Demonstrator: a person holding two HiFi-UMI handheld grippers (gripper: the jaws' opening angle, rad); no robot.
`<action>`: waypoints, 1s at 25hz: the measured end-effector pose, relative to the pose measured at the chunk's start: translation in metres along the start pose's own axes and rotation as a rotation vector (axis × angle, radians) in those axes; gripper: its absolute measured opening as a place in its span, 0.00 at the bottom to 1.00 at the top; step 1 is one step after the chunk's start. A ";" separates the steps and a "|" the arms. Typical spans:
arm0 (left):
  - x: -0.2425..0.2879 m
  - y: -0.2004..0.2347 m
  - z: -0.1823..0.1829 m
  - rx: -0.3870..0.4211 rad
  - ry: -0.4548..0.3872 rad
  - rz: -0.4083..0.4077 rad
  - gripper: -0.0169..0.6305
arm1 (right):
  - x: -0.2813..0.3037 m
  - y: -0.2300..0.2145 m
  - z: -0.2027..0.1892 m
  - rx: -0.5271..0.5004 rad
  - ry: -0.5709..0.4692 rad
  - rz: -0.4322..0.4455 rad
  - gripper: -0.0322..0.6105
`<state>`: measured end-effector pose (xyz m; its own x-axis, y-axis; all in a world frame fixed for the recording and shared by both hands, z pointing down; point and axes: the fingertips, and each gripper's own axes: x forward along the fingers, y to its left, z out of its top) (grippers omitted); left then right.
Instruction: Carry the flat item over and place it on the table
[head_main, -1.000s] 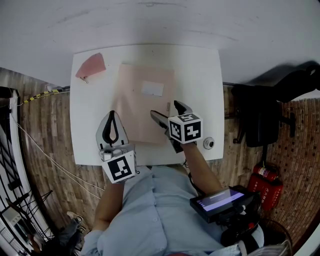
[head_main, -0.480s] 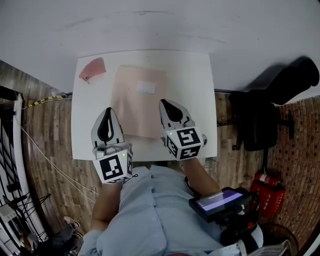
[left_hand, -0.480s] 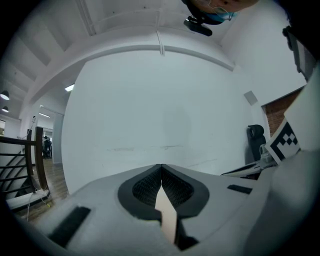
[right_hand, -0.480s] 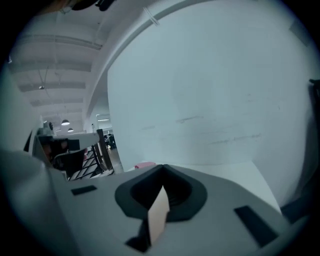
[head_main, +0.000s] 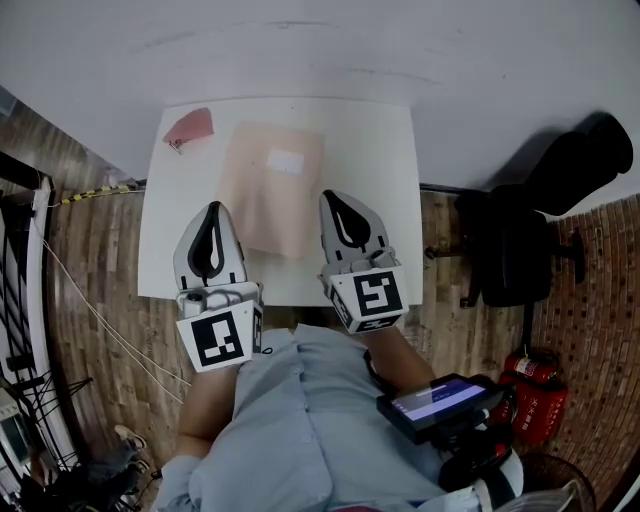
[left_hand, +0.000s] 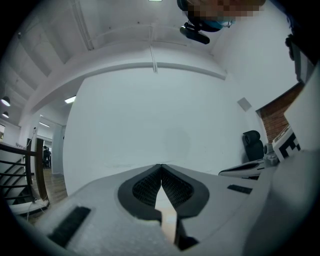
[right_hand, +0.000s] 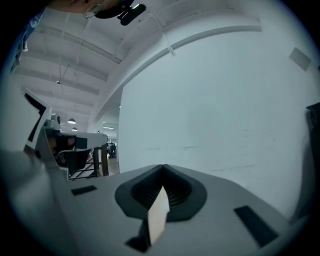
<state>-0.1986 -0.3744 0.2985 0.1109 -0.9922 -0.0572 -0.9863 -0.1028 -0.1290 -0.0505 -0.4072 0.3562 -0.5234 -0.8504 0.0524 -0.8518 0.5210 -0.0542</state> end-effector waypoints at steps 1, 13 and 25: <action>-0.003 -0.002 0.002 0.000 -0.003 0.000 0.04 | -0.003 0.002 0.002 -0.007 -0.007 0.003 0.06; -0.018 -0.016 0.012 0.006 -0.021 -0.004 0.04 | -0.018 0.009 0.013 -0.044 -0.044 0.025 0.05; -0.012 -0.017 0.010 0.010 -0.006 -0.011 0.04 | -0.011 0.007 0.010 -0.042 -0.043 0.024 0.05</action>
<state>-0.1820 -0.3596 0.2918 0.1228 -0.9905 -0.0620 -0.9837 -0.1132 -0.1396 -0.0509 -0.3950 0.3454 -0.5434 -0.8394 0.0089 -0.8395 0.5433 -0.0126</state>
